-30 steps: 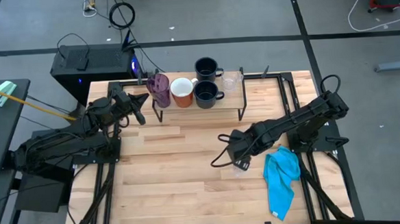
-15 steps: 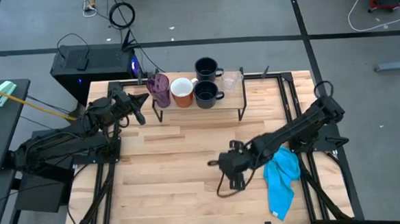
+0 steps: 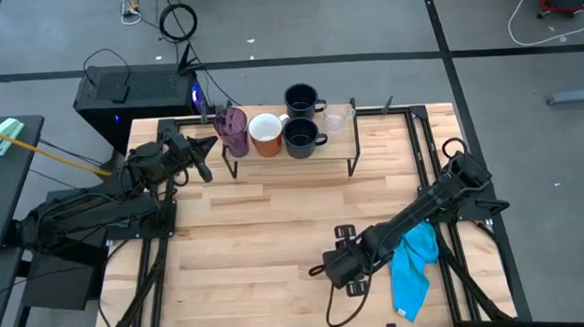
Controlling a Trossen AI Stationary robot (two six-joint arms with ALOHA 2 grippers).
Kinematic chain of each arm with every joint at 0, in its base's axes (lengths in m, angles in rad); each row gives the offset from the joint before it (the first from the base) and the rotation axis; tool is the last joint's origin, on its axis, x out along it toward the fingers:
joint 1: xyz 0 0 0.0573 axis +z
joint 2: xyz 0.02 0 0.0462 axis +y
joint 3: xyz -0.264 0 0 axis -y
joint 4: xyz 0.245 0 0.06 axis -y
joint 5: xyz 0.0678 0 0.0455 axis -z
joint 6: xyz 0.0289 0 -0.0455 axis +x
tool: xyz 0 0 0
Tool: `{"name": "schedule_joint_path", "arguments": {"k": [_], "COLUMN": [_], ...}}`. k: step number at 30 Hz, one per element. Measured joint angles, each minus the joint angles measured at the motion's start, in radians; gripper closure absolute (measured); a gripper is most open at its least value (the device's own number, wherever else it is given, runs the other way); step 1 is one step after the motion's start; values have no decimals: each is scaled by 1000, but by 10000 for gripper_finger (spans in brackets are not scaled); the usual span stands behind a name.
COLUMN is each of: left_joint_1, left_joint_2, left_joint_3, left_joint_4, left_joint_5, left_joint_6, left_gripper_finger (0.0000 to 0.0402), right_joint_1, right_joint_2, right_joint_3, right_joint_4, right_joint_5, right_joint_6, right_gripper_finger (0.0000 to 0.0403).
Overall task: Stack small to large cups/mugs on shelf
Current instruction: Align the transparent mug with the other transparent mug on the shelf
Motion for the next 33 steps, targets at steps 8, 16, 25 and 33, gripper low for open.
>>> {"name": "schedule_joint_path", "arguments": {"k": [8,16,25,33], "left_joint_1": [0,0,0,0], "left_joint_2": [0,0,0,0], "left_joint_3": [0,0,0,0], "left_joint_4": [0,0,0,-1], "left_joint_5": [0,0,0,0], "left_joint_6": [0,0,0,0], "left_gripper_finger": [386,382,382,388], "right_joint_1": [5,19,20,16], "right_joint_2": [0,0,-10,-58], "right_joint_3": [0,0,0,21], "right_joint_4": [-109,-246,-320,-283], "right_joint_5": [-48,-103,-130,-106], "right_joint_6": [60,101,121,133], "right_gripper_finger": [219,233,255,263]}}
